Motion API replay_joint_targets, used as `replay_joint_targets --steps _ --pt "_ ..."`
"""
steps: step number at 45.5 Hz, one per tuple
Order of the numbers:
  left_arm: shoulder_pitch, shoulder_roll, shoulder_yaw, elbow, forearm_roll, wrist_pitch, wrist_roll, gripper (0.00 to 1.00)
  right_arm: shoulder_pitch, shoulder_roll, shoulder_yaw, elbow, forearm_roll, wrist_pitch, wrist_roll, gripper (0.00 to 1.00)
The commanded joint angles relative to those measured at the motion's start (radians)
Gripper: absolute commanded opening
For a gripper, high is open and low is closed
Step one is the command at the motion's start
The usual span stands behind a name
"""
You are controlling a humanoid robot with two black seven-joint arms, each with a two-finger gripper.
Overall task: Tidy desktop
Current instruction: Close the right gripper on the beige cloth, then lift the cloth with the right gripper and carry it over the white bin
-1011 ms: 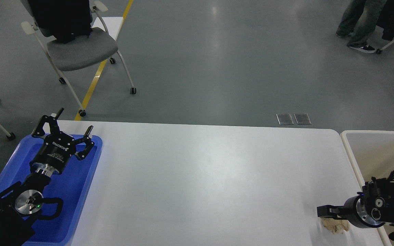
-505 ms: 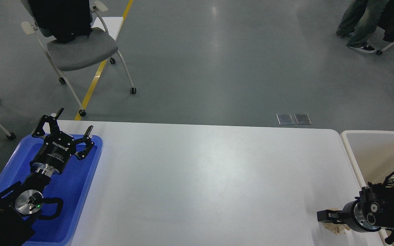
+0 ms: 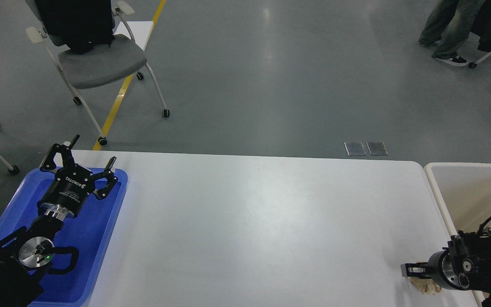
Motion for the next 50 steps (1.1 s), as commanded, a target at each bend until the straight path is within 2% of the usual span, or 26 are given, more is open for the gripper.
replay_joint_targets --steps 1,18,27,34,39,50 --pt "0.000 0.001 -0.002 0.000 0.000 0.000 0.000 0.99 -0.004 -0.003 -0.029 0.022 -0.029 0.003 -0.001 0.00" --pt "0.000 0.000 -0.002 0.000 0.000 0.000 0.000 0.99 0.057 -0.018 -0.063 0.057 -0.022 0.000 -0.001 0.00" --pt "0.000 0.000 -0.002 -0.001 0.000 0.000 0.000 0.99 0.241 -0.097 -0.128 0.225 -0.020 0.021 -0.002 0.00" --pt "0.000 0.000 -0.003 -0.001 0.000 0.000 0.000 0.99 0.473 -0.127 -0.220 0.347 0.017 0.101 -0.002 0.00" --pt "0.000 0.000 -0.003 0.000 0.000 0.000 0.000 0.99 0.618 -0.132 -0.224 0.389 0.115 0.201 -0.002 0.00" --pt "0.000 0.000 -0.003 -0.001 0.000 0.000 0.000 0.99 0.933 -0.037 -0.283 0.397 0.205 0.393 -0.002 0.00"
